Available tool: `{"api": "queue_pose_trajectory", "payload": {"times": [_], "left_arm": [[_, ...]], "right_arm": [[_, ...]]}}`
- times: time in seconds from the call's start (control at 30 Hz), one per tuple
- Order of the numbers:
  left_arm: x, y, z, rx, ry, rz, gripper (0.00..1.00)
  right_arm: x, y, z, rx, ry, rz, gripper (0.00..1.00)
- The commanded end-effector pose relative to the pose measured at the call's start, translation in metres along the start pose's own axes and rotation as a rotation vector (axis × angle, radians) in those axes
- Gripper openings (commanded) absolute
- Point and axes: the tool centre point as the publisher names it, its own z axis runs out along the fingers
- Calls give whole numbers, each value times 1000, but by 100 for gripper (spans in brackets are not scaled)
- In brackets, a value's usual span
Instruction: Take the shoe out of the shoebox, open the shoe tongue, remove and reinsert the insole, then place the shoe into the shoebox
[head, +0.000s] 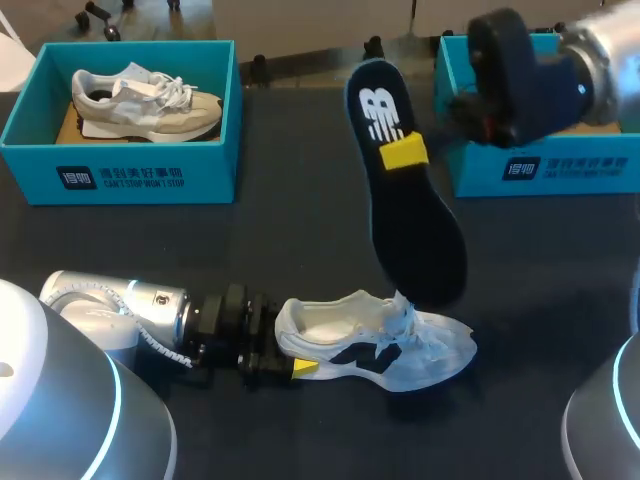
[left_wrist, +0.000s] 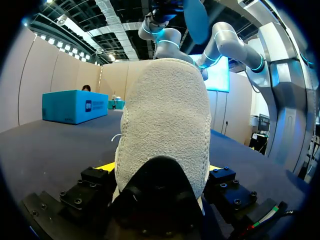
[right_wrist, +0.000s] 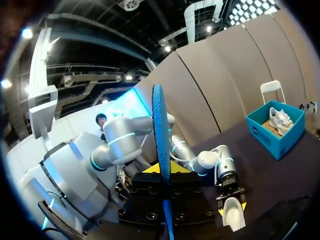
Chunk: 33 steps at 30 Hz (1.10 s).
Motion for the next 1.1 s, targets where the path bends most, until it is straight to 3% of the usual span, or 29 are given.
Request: {"api": "queue_pose_trajectory", "payload": {"times": [0.03,0.27,0.3,0.43,0.83,1.1], "left_arm": [[-1,1,1,-1,0,-1,0],[-1,1,1,-1,0,-1,0],[-1,1,1,-1,0,-1,0],[-1,1,1,-1,0,-1,0],[-1,1,1,-1,0,-1,0],[-1,1,1,-1,0,-1,0]], "right_arm": [[12,-12,-1,-61,-74,-1,0],[12,-12,-1,-61,-74,-1,0],[13,-10,-5,-89,-85,1,0],[31,-6,-20,-164,-105,22,0],[83,2,-44,-265,-114,78,0],[85,4,-45,-266,-114,85,0]]}}
